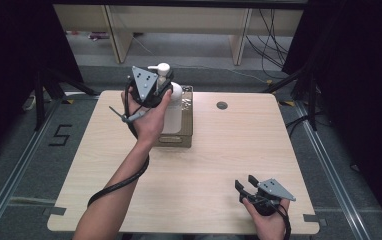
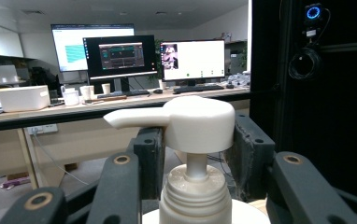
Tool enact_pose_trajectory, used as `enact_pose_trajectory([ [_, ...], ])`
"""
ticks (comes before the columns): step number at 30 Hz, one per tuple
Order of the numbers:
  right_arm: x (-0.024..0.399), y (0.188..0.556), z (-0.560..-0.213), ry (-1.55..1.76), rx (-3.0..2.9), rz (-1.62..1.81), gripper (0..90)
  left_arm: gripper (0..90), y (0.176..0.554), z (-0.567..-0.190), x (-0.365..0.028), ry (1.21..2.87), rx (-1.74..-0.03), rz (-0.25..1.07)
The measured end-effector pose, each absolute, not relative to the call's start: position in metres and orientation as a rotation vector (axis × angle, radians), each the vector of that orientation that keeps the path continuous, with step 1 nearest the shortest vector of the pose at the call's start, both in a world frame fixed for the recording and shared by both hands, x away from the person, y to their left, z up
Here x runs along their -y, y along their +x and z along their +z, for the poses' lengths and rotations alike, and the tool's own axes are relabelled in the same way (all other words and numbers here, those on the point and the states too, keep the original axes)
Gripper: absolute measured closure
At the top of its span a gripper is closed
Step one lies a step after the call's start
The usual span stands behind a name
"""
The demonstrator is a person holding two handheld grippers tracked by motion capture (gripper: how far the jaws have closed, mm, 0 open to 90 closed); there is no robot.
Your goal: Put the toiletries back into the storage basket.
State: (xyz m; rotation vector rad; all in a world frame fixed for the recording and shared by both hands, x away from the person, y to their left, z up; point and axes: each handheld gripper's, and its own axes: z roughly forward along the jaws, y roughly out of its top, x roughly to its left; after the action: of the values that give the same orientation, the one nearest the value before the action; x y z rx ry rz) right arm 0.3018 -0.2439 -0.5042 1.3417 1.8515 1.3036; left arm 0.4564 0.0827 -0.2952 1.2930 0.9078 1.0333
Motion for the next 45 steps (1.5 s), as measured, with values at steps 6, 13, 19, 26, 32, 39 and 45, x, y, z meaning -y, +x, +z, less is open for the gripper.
enact_pose_trajectory([
  [6,0.245,0.301,-0.504,1.339,-1.86,1.284,44.8,59.1,0.461,-0.298,-0.084,1.297,-0.916,1.035],
  [13,0.246,0.302,-0.504,1.324,-1.855,1.276,44.8,59.1,0.467,-0.303,-0.085,1.306,-0.924,1.04],
  [19,0.245,0.301,-0.504,1.345,-1.87,1.276,44.8,59.1,0.469,-0.307,-0.085,1.307,-0.948,1.028],
  [26,0.244,0.301,-0.505,1.345,-1.863,1.286,44.8,59.1,0.471,-0.31,-0.085,1.314,-0.956,1.029],
  [32,0.244,0.301,-0.505,1.343,-1.864,1.283,44.8,59.1,0.472,-0.313,-0.086,1.321,-0.963,1.028],
  [39,0.244,0.302,-0.506,1.326,-1.862,1.279,44.8,59.1,0.473,-0.316,-0.085,1.323,-0.967,1.023],
  [45,0.244,0.302,-0.505,1.329,-1.863,1.279,44.8,59.1,0.473,-0.317,-0.085,1.327,-0.97,1.023],
])
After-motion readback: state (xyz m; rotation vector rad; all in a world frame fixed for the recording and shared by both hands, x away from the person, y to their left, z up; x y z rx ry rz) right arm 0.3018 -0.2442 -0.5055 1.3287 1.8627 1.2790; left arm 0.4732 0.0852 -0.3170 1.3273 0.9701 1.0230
